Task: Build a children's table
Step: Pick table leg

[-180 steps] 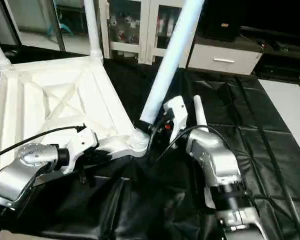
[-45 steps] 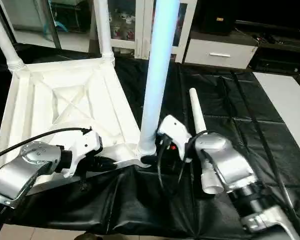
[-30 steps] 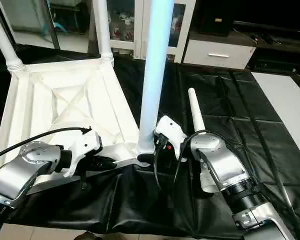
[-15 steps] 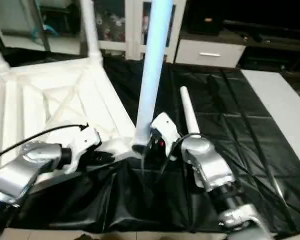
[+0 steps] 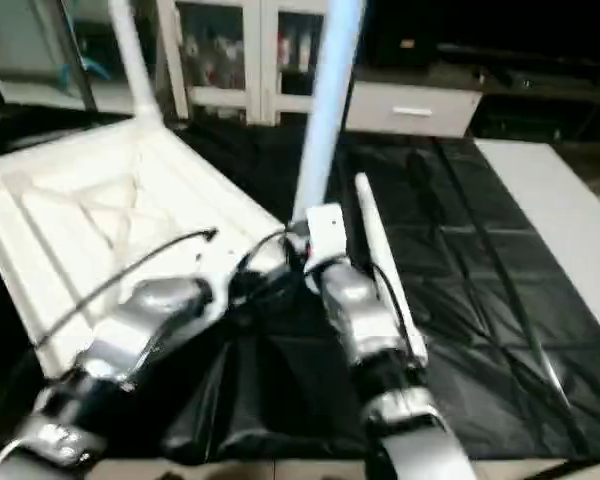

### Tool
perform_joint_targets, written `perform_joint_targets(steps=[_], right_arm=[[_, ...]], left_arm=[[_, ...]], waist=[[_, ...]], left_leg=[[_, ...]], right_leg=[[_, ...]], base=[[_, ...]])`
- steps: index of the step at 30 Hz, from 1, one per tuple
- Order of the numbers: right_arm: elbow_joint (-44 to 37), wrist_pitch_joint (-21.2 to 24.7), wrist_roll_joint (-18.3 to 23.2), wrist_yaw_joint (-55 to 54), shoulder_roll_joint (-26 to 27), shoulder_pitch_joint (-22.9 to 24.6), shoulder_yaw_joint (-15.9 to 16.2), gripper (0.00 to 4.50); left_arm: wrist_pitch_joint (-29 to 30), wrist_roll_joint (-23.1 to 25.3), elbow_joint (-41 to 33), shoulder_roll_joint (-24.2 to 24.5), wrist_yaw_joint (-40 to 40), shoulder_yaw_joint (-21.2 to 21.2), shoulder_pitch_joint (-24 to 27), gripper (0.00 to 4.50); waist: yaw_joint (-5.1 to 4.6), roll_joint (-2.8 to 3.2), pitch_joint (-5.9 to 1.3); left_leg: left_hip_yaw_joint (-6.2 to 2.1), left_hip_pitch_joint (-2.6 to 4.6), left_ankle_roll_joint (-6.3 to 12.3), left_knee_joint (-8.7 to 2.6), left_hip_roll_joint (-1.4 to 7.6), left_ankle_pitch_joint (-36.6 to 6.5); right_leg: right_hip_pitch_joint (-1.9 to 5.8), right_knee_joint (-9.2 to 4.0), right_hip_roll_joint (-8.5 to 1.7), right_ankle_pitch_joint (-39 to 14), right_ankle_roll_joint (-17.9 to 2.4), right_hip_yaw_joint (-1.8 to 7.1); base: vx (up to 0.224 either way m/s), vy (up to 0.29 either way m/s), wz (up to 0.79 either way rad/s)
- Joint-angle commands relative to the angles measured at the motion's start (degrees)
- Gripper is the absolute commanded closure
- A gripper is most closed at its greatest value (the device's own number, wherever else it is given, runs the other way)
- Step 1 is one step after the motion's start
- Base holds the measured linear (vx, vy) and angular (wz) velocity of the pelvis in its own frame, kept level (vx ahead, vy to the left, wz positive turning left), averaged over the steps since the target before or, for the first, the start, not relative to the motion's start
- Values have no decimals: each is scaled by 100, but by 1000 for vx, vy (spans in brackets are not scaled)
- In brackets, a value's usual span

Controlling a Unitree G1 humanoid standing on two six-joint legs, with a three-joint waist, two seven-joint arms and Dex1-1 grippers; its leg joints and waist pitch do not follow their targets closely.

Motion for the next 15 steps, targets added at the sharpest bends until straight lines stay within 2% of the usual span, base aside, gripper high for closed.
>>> perform_joint_targets(steps=[1, 3, 5, 7, 9, 11, 12, 14, 15], right_arm=[[268, 89, 88, 286, 327, 100, 220, 178], [268, -47, 73, 338, 339, 93, 261, 178], [265, -103, 62, 346, 339, 94, 278, 178], [35, -160, 163, 602, 254, 170, 236, 122], [-65, -156, 215, 706, 224, 196, 197, 99], [-245, -88, 290, 870, 148, 232, 141, 74], [-393, -14, 319, 961, 69, 261, 125, 65], [-876, 283, 408, 1421, -304, 347, 183, 61], [-1071, 377, 455, 1616, -484, 379, 193, 43]], left_arm=[[-132, 38, 192, -130, 355, 121, -138, 450], [-106, 27, 165, -124, 320, 115, -131, 450], [-92, 25, 150, -122, 309, 113, -125, 450], [-26, 9, 63, -31, 199, 128, -66, 450], [-4, 6, 39, 3, 156, 137, -48, 450], [0, -8, -14, 77, 61, 125, -10, 450], [24, -30, -76, 141, -41, 103, 26, 450], [99, -108, -368, 434, -484, -44, 190, 450], [136, -143, -505, 563, -659, -94, 269, 450]], waist=[[-16, -13, -282], [-8, 15, -285], [-11, 15, -278], [-12, 15, -269], [-16, 16, -269], [-47, 19, -277], [-64, 21, -289], [-55, 45, -291], [-43, 38, -305]], left_leg=[[-58, 50, -192, -488, 110, -2037], [-47, 42, -165, -487, 112, -1928], [-43, 43, -156, -486, 108, -1967], [-48, 48, -144, -491, 108, -2085], [-52, 46, -127, -493, 109, -2138], [-80, -24, -128, -515, 109, -2038], [-86, -32, -122, -520, 117, -1943], [-74, 2, -111, -498, 114, -1920], [-74, -7, -58, -494, 132, -1761]], right_leg=[[126, -528, -263, -2076, -636, 168], [128, -506, -266, -1851, -699, 175], [127, -511, -266, -1896, -709, 173], [121, -534, -268, -2096, -660, 170], [115, -543, -269, -2193, -627, 171], [177, -527, -280, -2123, -610, 161], [177, -508, -268, -1981, -633, 152], [160, -512, -266, -1870, -693, 161], [191, -478, -268, -1579, -770, 167]], base=[[0, 0, 0], [0, 0, 0], [0, 0, 0], [0, 0, 0], [0, 0, 0], [0, 0, 0], [0, 0, 0], [0, 0, 0], [0, 0, 0]])
